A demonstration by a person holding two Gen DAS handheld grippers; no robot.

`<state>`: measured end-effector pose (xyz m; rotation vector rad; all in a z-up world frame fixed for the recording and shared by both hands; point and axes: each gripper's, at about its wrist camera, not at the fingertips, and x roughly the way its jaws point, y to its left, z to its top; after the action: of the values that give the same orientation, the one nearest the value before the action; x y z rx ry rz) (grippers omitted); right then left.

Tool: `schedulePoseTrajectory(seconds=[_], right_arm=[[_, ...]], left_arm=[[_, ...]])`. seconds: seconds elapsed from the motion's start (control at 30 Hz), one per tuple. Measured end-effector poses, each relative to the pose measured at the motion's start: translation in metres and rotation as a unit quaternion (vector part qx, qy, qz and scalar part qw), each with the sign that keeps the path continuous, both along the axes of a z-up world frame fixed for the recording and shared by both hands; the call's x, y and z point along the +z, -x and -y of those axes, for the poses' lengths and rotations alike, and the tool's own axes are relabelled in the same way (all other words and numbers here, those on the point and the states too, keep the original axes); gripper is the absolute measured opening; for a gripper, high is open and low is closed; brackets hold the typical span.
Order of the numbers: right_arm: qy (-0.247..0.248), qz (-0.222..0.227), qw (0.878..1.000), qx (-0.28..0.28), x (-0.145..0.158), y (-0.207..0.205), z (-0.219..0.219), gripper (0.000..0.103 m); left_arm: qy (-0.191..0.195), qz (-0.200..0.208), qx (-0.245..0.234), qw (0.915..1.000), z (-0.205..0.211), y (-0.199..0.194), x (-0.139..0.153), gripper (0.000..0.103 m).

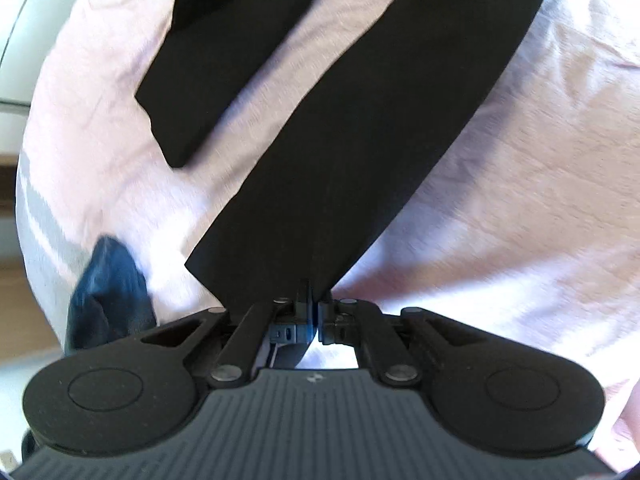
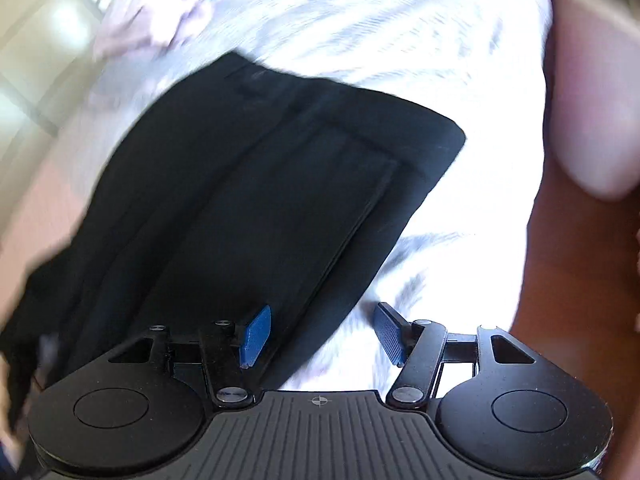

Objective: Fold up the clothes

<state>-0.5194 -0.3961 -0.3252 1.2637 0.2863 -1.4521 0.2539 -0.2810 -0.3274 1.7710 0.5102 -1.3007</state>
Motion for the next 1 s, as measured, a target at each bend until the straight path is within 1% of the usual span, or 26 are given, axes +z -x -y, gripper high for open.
schedulePoseTrajectory(seconds=[0.03, 0.07, 0.1, 0.13, 0.17, 0.2, 0.27, 0.33, 0.37, 0.4, 0.43, 0.5, 0.53, 0.6, 0.63, 0.67, 0.7, 0.73, 0.77, 0.8, 0.83, 0.93, 0.97, 1.0], right_arm=[[0.006, 0.023, 1.0, -0.008, 0.0, 0.009, 0.003, 0.06], [0.011, 0.047, 0.999, -0.016, -0.002, 0.017, 0.006, 0.038], [0.009, 0.062, 0.998, -0.01, 0.002, 0.024, 0.009, 0.01], [0.005, 0.074, 0.997, -0.001, 0.007, 0.03, 0.013, 0.009], [0.001, 0.087, 0.996, 0.008, 0.013, 0.037, 0.016, 0.005], [-0.002, 0.088, 0.996, 0.023, 0.022, 0.042, 0.02, 0.003], [-0.009, 0.078, 0.996, 0.052, 0.05, 0.057, 0.027, 0.002], [-0.012, 0.071, 0.995, 0.069, 0.082, 0.079, 0.038, 0.002], [-0.009, 0.064, 0.995, 0.082, 0.097, 0.089, 0.045, 0.002], [-0.01, 0.045, 0.994, 0.099, 0.107, 0.095, 0.053, 0.002], [-0.011, 0.023, 0.993, 0.118, 0.114, 0.1, 0.062, 0.002], [-0.015, -0.021, 0.988, 0.154, 0.13, 0.109, 0.08, 0.002], [-0.015, -0.036, 0.985, 0.17, 0.128, 0.109, 0.086, 0.003], [-0.02, -0.062, 0.979, 0.193, 0.115, 0.101, 0.092, 0.003], [-0.029, -0.076, 0.977, 0.197, 0.107, 0.093, 0.092, 0.003], [-0.035, -0.098, 0.975, 0.195, 0.103, 0.087, 0.083, 0.01], [-0.042, -0.123, 0.973, 0.191, 0.101, 0.083, 0.072, 0.034], [-0.048, -0.148, 0.97, 0.187, 0.098, 0.078, 0.06, 0.048], [-0.045, -0.164, 0.968, 0.184, 0.099, 0.073, 0.046, 0.068], [-0.039, -0.177, 0.967, 0.18, 0.101, 0.069, 0.031, 0.07], [-0.036, -0.184, 0.964, 0.188, 0.106, 0.058, 0.017, 0.07], [-0.02, -0.188, 0.953, 0.236, 0.124, 0.017, -0.028, 0.069], [-0.011, -0.184, 0.949, 0.257, 0.128, 0.0, -0.04, 0.069], [-0.003, -0.178, 0.943, 0.279, 0.129, -0.02, -0.05, 0.069]], left_arm=[[-0.005, 0.008, 0.001, 1.0, -0.005, 0.004, 0.003, 0.002], [-0.008, 0.014, 0.006, 0.9998, -0.009, 0.008, 0.006, 0.002], [-0.01, 0.019, 0.014, 0.9997, -0.013, 0.014, 0.012, 0.002], [-0.011, 0.021, 0.022, 0.9995, -0.015, 0.021, 0.021, 0.002], [-0.012, 0.023, 0.03, 0.9992, -0.017, 0.027, 0.029, 0.002], [-0.013, 0.025, 0.035, 0.999, -0.02, 0.032, 0.038, 0.002], [-0.021, 0.021, 0.045, 0.9985, -0.029, 0.046, 0.056, 0.002], [-0.038, 0.002, 0.065, 0.9972, -0.039, 0.059, 0.074, 0.002], [-0.056, -0.015, 0.075, 0.9955, -0.046, 0.065, 0.081, 0.002], [-0.075, -0.032, 0.081, 0.9933, -0.052, 0.072, 0.084, 0.002], [-0.096, -0.047, 0.083, 0.9908, -0.057, 0.079, 0.083, 0.002], [-0.132, -0.066, 0.081, 0.9857, -0.067, 0.089, 0.067, 0.002], [-0.141, -0.068, 0.082, 0.9842, -0.07, 0.091, 0.055, 0.003], [-0.144, -0.07, 0.092, 0.9828, -0.074, 0.088, 0.028, 0.004], [-0.142, -0.073, 0.103, 0.9819, -0.075, 0.084, 0.015, 0.008], [-0.137, -0.073, 0.115, 0.981, -0.077, 0.078, 0.005, 0.01], [-0.132, -0.071, 0.13, 0.9801, -0.079, 0.071, -0.004, 0.014], [-0.127, -0.071, 0.141, 0.9793, -0.081, 0.063, -0.011, 0.018], [-0.12, -0.072, 0.146, 0.9793, -0.086, 0.055, -0.013, 0.022], [-0.106, -0.072, 0.15, 0.9803, -0.091, 0.047, -0.01, 0.034], [-0.089, -0.073, 0.152, 0.9816, -0.095, 0.041, -0.006, 0.041], [-0.032, -0.103, 0.119, 0.987, -0.114, 0.034, 0.016, 0.044], [-0.017, -0.11, 0.095, 0.9893, -0.122, 0.035, 0.022, 0.045], [-0.01, -0.108, 0.06, 0.9922, -0.132, 0.038, 0.023, 0.047]])
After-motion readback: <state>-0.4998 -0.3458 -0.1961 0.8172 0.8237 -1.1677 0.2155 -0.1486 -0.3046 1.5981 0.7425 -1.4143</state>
